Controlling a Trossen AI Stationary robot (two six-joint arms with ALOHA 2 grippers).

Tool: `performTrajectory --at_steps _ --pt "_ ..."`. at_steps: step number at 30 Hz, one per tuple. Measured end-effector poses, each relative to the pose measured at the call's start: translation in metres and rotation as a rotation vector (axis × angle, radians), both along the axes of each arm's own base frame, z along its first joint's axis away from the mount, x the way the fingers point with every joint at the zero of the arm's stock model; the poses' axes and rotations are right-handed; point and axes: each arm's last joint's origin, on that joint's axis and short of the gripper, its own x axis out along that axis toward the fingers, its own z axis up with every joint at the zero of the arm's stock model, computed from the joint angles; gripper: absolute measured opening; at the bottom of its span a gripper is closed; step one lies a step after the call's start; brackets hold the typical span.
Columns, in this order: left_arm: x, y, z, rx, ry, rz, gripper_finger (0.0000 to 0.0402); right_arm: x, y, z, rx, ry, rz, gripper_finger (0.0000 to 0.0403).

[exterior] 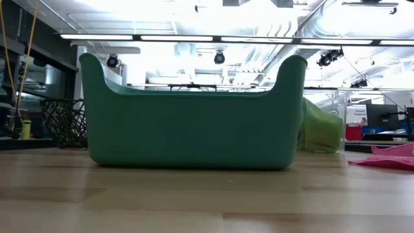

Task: Sort microfiber towel by color & place in baskets
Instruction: Put the right green microfiber cloth into the transparent bin

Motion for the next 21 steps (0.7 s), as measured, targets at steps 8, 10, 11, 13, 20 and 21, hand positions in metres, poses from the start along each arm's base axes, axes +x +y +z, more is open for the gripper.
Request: performTrajectory --at_steps 8,10,11,13,20,21 --pt "-0.001 0.001 0.002 -0.001 -0.018 0.032 0.0186 -0.004 -0.013 0.042 -0.058 -0.052 -0.016 0.0018" --pt "-0.001 0.001 0.003 0.001 -0.032 0.043 0.0186 -0.007 -0.028 0.076 -0.105 -0.112 -0.066 0.0017" --pt "-0.001 0.001 0.004 0.001 -0.038 0.050 0.0186 -0.010 -0.038 0.095 -0.129 -0.149 -0.088 0.0010" --pt "-0.002 0.001 0.005 0.003 -0.053 0.058 0.0186 -0.015 -0.059 0.136 -0.125 -0.295 -0.149 0.0004" --pt "-0.002 0.002 0.007 0.027 -0.070 0.084 0.0186 -0.053 -0.143 0.247 -0.251 -1.102 -0.425 0.0002" --pt "-0.002 0.002 0.007 0.027 -0.070 0.084 0.0186 -0.060 -0.152 0.257 -0.319 -1.163 -0.433 0.0002"
